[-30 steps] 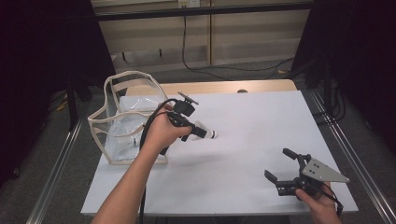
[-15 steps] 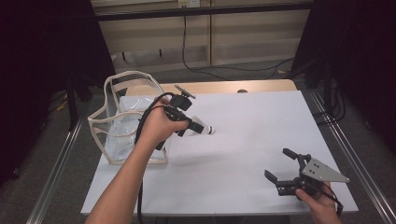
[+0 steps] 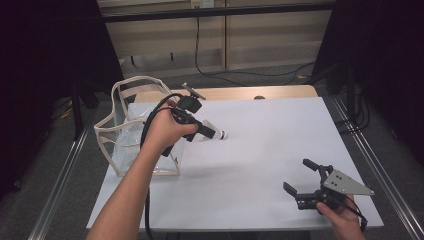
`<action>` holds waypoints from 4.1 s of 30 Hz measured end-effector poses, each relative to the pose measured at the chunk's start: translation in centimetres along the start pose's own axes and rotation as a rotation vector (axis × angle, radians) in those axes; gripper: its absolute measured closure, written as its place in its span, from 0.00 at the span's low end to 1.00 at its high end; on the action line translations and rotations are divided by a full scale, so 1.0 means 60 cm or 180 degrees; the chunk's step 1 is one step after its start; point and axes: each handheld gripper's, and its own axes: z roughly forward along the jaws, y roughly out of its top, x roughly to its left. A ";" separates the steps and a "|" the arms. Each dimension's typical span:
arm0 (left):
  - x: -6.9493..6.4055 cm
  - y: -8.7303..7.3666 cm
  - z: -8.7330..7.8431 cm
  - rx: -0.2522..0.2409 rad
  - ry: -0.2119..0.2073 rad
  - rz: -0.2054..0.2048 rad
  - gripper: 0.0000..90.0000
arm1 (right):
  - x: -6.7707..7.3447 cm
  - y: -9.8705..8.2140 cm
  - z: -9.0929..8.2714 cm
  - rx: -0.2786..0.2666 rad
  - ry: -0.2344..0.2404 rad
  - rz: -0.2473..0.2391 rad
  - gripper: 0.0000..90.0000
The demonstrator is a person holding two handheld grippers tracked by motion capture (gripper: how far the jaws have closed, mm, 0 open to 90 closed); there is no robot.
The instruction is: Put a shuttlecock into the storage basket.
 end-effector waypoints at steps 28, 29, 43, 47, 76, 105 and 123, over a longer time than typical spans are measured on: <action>-0.002 0.018 -0.043 0.0027 0.0063 -0.0006 1.00 | 0.000 0.000 0.000 0.0000 0.0006 -0.0001 0.01; -0.002 0.019 -0.046 0.0041 0.0060 0.0006 1.00 | 0.000 0.000 0.001 -0.0001 0.0009 0.0002 0.01; -0.001 0.025 -0.057 -0.0036 0.0090 -0.0051 1.00 | 0.000 0.000 0.001 -0.0001 0.0006 -0.0004 0.01; -0.001 0.026 -0.062 0.0011 0.0103 -0.0034 1.00 | 0.000 0.000 0.001 -0.0001 0.0008 -0.0002 0.01; 0.000 0.034 -0.090 -0.0004 0.0187 -0.0061 1.00 | 0.000 0.001 0.001 -0.0014 -0.0006 0.0014 0.01; 0.001 0.044 -0.148 -0.0026 0.0348 -0.0103 1.00 | -0.001 0.000 0.001 -0.0009 -0.0008 0.0032 0.01; 0.008 0.048 -0.177 -0.0066 0.0406 -0.0174 1.00 | -0.002 0.000 0.000 -0.0002 -0.0011 0.0032 0.01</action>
